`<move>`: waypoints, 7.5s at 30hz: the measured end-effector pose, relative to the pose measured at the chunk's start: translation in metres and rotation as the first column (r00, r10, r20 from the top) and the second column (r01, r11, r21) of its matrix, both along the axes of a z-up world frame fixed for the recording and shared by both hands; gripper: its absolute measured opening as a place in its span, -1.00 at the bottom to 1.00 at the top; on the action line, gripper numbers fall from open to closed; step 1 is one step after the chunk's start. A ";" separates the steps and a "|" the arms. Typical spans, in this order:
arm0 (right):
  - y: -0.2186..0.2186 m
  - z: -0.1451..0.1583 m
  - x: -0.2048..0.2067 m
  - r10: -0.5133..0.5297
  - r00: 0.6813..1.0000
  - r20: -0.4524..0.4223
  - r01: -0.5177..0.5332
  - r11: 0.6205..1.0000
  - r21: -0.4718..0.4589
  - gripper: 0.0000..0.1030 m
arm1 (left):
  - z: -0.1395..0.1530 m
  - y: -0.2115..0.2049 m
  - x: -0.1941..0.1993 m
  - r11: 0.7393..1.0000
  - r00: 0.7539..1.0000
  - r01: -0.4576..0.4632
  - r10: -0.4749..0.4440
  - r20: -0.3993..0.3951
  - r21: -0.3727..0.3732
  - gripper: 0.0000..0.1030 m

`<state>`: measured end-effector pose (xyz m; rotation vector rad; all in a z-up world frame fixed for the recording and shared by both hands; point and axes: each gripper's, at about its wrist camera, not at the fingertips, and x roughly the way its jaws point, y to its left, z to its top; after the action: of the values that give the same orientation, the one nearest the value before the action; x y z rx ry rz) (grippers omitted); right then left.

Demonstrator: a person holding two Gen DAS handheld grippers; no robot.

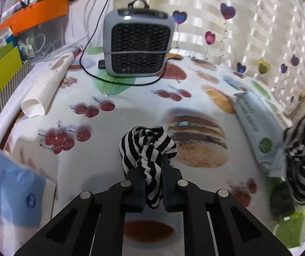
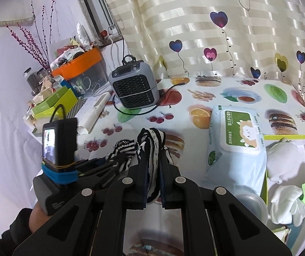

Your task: Organize soft objects

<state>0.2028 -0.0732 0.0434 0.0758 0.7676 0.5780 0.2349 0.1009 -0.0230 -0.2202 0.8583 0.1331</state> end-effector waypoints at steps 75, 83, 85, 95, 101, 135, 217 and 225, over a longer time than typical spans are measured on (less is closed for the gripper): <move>-0.196 0.028 -0.060 -0.279 0.958 0.064 0.277 0.960 0.050 -0.82 | 0.095 -0.205 -0.077 0.889 0.874 0.456 -0.438 0.212 -0.045 -0.80; -0.222 0.017 -0.047 -0.328 0.944 0.044 0.326 0.944 0.044 -0.82 | 0.090 -0.220 -0.063 0.877 0.865 0.478 -0.461 0.200 -0.043 -0.80; -0.225 0.014 -0.043 -0.333 0.942 0.039 0.332 0.943 0.039 -0.82 | 0.089 -0.223 -0.061 0.875 0.862 0.483 -0.466 0.198 -0.044 -0.80; -0.223 -0.001 -0.014 -0.319 0.948 0.011 0.319 0.948 0.011 -0.82 | 0.077 -0.235 -0.039 0.867 0.859 0.496 -0.483 0.167 -0.044 -0.80; -0.221 -0.011 0.005 -0.313 0.950 -0.009 0.312 0.950 -0.015 -0.82 | 0.068 -0.247 -0.019 0.859 0.855 0.510 -0.500 0.137 -0.048 -0.80; -0.231 -0.011 0.003 -0.358 0.934 0.012 0.358 0.931 -0.071 -0.34 | 0.044 -0.269 0.019 0.845 0.850 0.526 -0.521 0.071 -0.100 -0.42; -0.170 -0.003 -0.173 -0.241 0.969 0.049 0.246 0.955 -0.166 -0.17 | 0.060 -0.219 -0.180 0.907 0.901 0.421 -0.420 0.103 0.013 -0.41; -0.173 -0.010 -0.167 -0.237 0.971 0.031 0.239 0.956 -0.170 -0.18 | 0.054 -0.220 -0.176 0.909 0.905 0.415 -0.416 0.090 0.026 -0.41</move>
<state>0.0363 -0.2462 0.0334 0.0049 0.7823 0.2810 0.0593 -0.1196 0.0305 -0.0323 0.7935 -0.2736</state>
